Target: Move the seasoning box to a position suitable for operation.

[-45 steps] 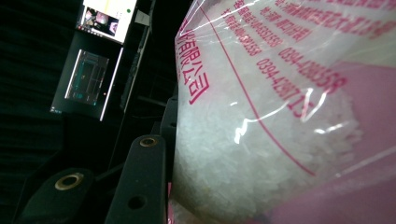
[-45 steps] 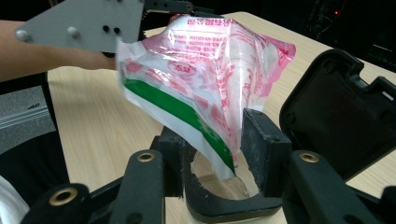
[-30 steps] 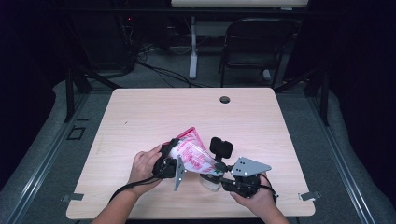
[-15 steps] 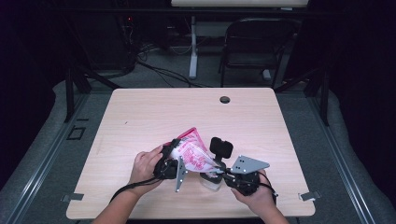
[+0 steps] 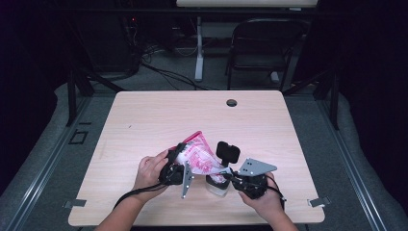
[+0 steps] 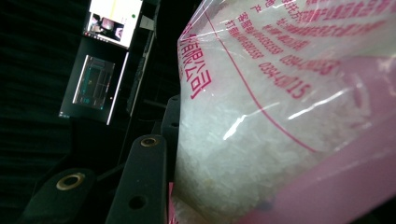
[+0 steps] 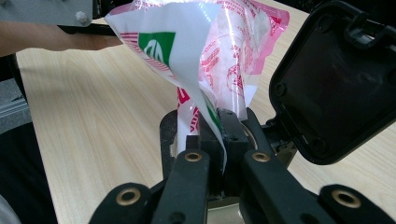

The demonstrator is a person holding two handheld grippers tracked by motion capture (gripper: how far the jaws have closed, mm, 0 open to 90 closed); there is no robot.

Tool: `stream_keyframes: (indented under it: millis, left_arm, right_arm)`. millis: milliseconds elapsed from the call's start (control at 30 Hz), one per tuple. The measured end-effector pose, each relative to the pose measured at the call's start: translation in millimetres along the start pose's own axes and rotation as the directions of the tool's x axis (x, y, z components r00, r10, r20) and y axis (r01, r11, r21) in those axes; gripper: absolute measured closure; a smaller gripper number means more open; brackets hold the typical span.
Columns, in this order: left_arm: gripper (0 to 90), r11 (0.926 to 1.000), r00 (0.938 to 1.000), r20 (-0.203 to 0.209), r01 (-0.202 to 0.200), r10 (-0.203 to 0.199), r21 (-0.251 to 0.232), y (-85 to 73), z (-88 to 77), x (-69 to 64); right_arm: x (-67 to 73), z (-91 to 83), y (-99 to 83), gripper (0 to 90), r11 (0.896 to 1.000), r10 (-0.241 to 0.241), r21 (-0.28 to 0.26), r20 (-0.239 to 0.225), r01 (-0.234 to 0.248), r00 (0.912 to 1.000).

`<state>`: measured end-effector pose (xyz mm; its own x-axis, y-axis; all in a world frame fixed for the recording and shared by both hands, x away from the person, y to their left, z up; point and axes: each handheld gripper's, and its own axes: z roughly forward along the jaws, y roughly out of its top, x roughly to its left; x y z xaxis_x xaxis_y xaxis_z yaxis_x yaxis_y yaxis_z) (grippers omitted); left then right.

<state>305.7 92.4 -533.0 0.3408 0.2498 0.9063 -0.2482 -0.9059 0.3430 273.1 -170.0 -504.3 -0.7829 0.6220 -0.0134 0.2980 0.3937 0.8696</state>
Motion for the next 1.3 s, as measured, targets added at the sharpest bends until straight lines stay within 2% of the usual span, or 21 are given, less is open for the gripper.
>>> stream_keyframes:
  millis: [600,800,867,900,1100,1300]
  left_arm:
    - [67.6,0.9997,0.9996,-0.023,-0.015,0.016,0.019,0.4,-0.1,-0.2]
    - [67.6,0.9997,0.9992,-0.032,-0.023,0.023,0.008,0.6,-1.4,-0.9]
    - [67.6,0.9997,0.9995,-0.026,-0.019,0.020,0.012,1.0,-2.5,-1.2]
    - [67.6,0.9996,0.9990,-0.036,-0.028,0.028,0.005,1.5,-2.5,-1.0]
    - [67.6,0.9987,0.9976,-0.049,-0.050,0.050,0.004,4.6,-5.6,-1.5]
    - [67.6,0.9989,0.9977,-0.049,-0.047,0.048,0.005,5.4,-8.3,-0.7]
  right_arm:
    - [-7.5,7.5,-1.2,90.0,1.000,0.020,0.004,0.020,-0.020,0.9996]
    - [-4.9,6.8,-3.1,90.0,1.000,-0.004,0.020,0.023,0.003,0.9997]
    - [-3.6,6.0,-3.8,90.0,1.000,-0.011,0.022,0.021,0.010,0.9997]
    - [-3.5,5.1,-4.1,90.0,1.000,-0.016,0.026,0.021,0.016,0.9997]
    - [-3.1,2.1,-6.0,90.0,1.000,-0.006,0.023,0.004,0.006,1.0000]
    - [-3.5,1.0,-6.1,90.0,1.000,-0.005,0.026,-0.019,0.006,0.9998]
